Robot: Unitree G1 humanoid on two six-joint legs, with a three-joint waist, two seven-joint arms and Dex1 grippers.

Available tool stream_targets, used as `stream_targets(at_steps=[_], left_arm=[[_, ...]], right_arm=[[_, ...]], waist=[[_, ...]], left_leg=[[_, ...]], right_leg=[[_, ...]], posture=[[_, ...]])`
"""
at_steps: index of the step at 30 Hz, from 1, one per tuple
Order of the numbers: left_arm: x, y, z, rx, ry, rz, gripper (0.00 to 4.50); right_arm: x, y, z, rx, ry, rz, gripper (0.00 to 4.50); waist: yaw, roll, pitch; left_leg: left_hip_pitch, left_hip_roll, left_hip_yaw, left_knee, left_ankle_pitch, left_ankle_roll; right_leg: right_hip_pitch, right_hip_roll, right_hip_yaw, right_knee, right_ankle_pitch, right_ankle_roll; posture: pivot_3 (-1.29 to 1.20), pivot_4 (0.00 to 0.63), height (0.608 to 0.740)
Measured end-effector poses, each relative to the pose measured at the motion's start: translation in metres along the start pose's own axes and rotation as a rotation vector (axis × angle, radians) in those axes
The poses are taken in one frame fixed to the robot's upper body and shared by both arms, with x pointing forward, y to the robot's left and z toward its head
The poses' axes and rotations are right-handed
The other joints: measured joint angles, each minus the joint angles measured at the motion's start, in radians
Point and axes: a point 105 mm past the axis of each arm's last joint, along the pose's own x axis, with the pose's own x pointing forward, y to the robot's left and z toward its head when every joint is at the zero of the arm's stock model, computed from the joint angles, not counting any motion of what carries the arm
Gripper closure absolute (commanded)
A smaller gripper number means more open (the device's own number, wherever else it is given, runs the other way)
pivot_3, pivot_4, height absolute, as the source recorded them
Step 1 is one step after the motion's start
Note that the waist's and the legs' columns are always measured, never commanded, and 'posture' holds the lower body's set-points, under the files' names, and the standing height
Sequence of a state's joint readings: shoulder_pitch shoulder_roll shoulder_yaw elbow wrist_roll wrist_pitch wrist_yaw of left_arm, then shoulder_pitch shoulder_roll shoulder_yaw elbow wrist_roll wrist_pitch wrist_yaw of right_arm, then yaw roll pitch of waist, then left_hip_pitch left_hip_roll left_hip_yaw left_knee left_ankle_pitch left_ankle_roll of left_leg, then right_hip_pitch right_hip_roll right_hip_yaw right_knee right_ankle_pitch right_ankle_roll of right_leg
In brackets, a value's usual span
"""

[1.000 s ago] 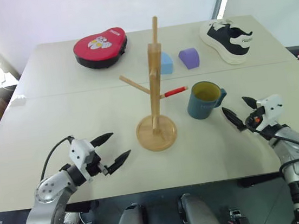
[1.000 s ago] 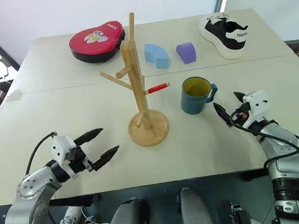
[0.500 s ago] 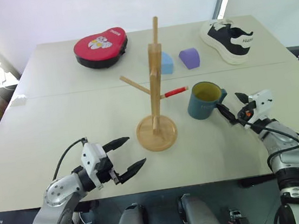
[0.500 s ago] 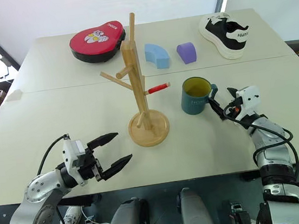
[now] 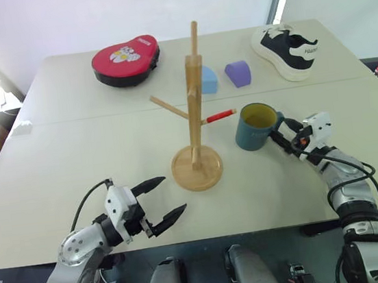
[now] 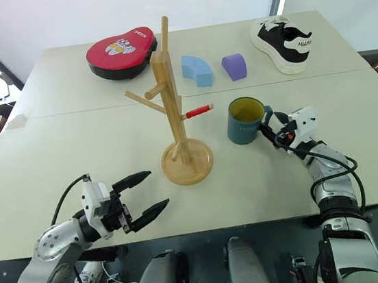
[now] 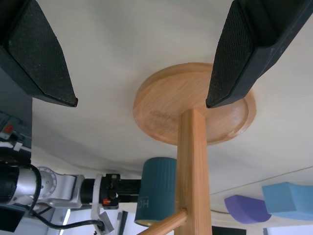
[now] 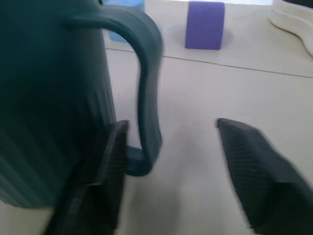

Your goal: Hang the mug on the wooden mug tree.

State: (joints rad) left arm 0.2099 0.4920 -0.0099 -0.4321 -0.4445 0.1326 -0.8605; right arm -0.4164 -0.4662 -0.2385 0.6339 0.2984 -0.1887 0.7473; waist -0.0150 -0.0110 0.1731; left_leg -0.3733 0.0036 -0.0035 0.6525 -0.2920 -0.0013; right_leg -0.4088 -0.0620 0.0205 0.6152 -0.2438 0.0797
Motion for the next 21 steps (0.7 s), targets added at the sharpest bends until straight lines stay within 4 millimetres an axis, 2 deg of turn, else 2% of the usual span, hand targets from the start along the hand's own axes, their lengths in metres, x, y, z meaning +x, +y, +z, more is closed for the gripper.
stream_targets(at_steps=[2, 3, 8, 12, 13, 14, 16, 18, 21], left_arm=[[-0.001, -0.001, -0.001, 0.001, -0.002, 0.005, 0.0], [-0.002, -0.001, -0.001, 0.0, -0.001, 0.008, 0.0], [-0.002, 0.001, -0.001, 0.003, -0.004, 0.021, 0.0], [-0.002, 0.001, 0.0, 0.007, -0.002, 0.021, 0.0], [-0.002, 0.002, 0.001, 0.012, -0.001, 0.017, 0.0], [-0.001, 0.005, 0.003, 0.025, 0.0, 0.013, 0.0], [0.0, 0.008, 0.005, 0.037, 0.0, 0.007, 0.0], [0.004, 0.012, 0.008, 0.055, -0.004, -0.017, 0.0], [0.007, 0.018, 0.009, 0.062, -0.003, -0.036, 0.0]], right_arm=[[0.002, 0.003, 0.002, 0.001, -0.009, 0.02, 4.19], [0.002, 0.004, 0.001, 0.005, -0.01, 0.026, 4.46], [0.003, 0.01, 0.002, 0.002, -0.016, 0.055, 4.46], [-0.009, 0.017, 0.01, -0.111, -0.003, 0.1, 4.46], [-0.015, 0.019, 0.015, -0.171, 0.006, 0.123, 4.46], [-0.025, 0.03, 0.029, -0.309, 0.019, 0.205, 4.46], [-0.027, 0.037, 0.042, -0.384, 0.002, 0.244, 4.46], [-0.037, 0.055, 0.06, -0.552, 0.018, 0.347, 4.46], [-0.04, 0.071, 0.08, -0.639, 0.001, 0.403, 4.46]], waist=[[0.0, 0.0, 0.0], [0.002, 0.0, 0.0], [0.002, 0.0, 0.0], [0.003, 0.001, 0.0], [0.005, 0.001, 0.0], [0.007, 0.004, 0.001], [0.004, 0.003, 0.001], [0.002, 0.003, 0.001], [0.0, 0.002, 0.001]], left_leg=[[0.0, 0.0, 0.0, 0.0, 0.0, 0.0], [0.0, 0.0, 0.0, 0.0, 0.0, 0.0], [0.0, 0.0, 0.0, 0.0, 0.0, 0.0], [0.0, 0.0, 0.0, 0.0, 0.0, 0.0], [-0.001, 0.0, 0.0, 0.0, 0.0, 0.0], [-0.001, -0.001, -0.001, 0.0, 0.0, 0.0], [0.0, -0.001, -0.001, 0.001, 0.0, 0.0], [0.001, 0.0, -0.001, 0.001, 0.0, 0.0], [0.001, 0.001, -0.001, 0.004, 0.0, 0.0]], right_leg=[[0.0, 0.0, 0.0, 0.0, 0.0, 0.0], [0.0, 0.0, 0.0, 0.0, 0.0, 0.0], [0.0, 0.0, 0.0, 0.0, 0.0, 0.0], [0.0, -0.001, 0.0, 0.0, 0.0, 0.0], [0.0, -0.001, 0.0, 0.0, 0.0, 0.0], [0.0, -0.001, 0.0, 0.0, 0.0, 0.0], [0.0, -0.001, 0.0, 0.0, 0.0, 0.0], [0.001, 0.001, -0.001, 0.001, 0.0, 0.0], [0.001, 0.003, -0.001, 0.002, 0.0, 0.0]], posture=[[0.0, 0.15, 0.735], [0.0, 0.15, 0.735], [0.0, 0.15, 0.735], [0.0, 0.15, 0.735], [0.0, 0.15, 0.735], [0.0, 0.15, 0.735], [0.0, 0.15, 0.735], [0.0, 0.15, 0.735], [0.0, 0.15, 0.735]])
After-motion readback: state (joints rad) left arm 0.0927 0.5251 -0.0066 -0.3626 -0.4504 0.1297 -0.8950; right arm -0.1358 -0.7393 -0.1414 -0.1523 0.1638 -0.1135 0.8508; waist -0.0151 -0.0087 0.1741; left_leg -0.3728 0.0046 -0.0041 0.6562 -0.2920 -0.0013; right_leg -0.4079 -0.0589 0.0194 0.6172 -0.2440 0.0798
